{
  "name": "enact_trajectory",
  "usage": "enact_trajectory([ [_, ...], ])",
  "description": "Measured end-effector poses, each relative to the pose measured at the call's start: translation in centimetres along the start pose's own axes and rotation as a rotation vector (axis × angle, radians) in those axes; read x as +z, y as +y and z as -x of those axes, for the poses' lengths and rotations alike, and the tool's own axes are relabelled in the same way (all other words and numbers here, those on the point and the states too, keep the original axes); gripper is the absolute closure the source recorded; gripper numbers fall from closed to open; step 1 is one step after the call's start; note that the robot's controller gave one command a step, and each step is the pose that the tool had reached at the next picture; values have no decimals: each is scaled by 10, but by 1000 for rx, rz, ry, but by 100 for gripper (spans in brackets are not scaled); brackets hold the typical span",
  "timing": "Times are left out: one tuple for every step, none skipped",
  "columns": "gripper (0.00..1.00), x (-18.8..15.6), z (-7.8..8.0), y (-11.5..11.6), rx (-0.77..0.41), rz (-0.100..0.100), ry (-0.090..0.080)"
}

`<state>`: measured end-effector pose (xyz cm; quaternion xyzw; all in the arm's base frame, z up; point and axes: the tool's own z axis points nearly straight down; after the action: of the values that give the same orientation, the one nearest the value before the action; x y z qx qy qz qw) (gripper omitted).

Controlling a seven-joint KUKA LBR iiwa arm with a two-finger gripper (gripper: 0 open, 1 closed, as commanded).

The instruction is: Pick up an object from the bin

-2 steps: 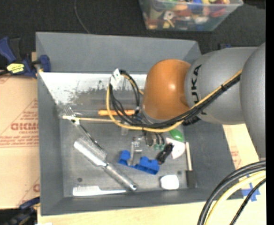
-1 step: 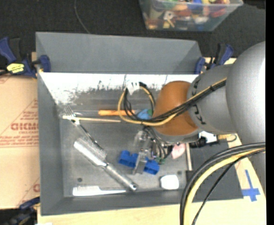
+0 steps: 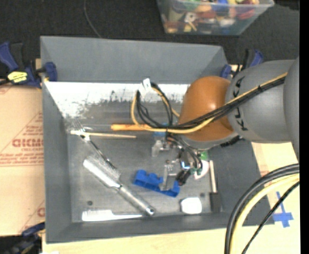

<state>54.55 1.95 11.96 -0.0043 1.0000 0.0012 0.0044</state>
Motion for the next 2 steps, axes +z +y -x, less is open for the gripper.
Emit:
enact_trajectory([
  [0, 20, -22, 6, 352, -2, 10],
  [0, 49, -23, 14, 11, 0, 0],
])
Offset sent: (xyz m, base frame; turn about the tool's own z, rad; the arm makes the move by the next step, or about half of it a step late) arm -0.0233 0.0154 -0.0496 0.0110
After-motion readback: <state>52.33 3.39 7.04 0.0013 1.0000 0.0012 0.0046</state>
